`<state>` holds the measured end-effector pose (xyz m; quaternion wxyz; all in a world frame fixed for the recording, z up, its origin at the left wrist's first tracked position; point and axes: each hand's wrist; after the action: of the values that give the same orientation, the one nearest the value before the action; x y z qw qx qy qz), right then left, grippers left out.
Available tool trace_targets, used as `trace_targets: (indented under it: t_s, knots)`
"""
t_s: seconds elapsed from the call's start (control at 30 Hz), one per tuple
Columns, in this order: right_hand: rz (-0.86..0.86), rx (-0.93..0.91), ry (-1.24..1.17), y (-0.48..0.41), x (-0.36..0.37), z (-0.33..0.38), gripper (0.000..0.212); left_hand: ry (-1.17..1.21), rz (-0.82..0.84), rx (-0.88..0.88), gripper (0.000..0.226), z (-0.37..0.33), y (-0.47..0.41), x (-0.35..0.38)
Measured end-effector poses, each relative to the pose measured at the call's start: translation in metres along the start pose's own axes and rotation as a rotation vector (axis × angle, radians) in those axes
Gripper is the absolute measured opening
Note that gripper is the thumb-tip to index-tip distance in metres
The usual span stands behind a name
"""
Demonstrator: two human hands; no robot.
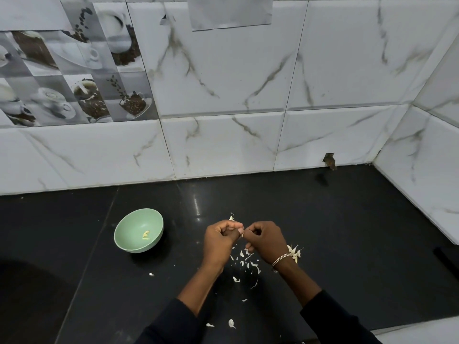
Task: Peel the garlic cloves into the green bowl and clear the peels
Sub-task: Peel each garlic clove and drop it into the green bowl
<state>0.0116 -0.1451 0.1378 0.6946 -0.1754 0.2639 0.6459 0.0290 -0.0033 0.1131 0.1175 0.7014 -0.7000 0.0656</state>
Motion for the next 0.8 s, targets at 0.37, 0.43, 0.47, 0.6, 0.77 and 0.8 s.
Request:
trace_targets:
  t_s: [0.37,0.43,0.47,0.6,0.77,0.8]
  knots:
    - [-0.035,-0.013,-0.018,-0.0005,0.0011,-0.0027,0.02,0.129,0.0,-0.017,0.018,-0.0027,0.003,0.0047]
    - [-0.049,-0.004,-0.052,-0.0009,0.0007,-0.0029,0.018,0.181,0.003,-0.035,0.016,-0.0045,0.0037,0.0059]
    - [-0.056,0.003,-0.074,-0.0006,0.0004,-0.0024,0.017,0.202,0.008,-0.049,0.014,-0.0047,0.004,0.0059]
    - [-0.077,0.003,-0.128,0.0008,0.0016,-0.0016,0.016,0.224,0.031,-0.11,0.013,-0.0037,0.0031,0.005]
    - [-0.114,-0.052,-0.114,0.0022,-0.0009,0.0002,0.037,0.264,0.063,-0.163,0.012,-0.0076,0.0064,0.0068]
    - [-0.118,-0.064,-0.097,0.0025,-0.0018,0.0004,0.04,0.277,0.068,-0.171,0.011,-0.0084,0.0069,0.0073]
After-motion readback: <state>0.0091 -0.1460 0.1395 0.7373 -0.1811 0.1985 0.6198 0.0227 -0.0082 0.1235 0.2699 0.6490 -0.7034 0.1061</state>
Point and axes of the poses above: each hand's wrist, its own y-axis away from the middle knuckle, its own x-axis out of the palm, z = x × y, and after that the axes turned 11 degrees about y, right-handed
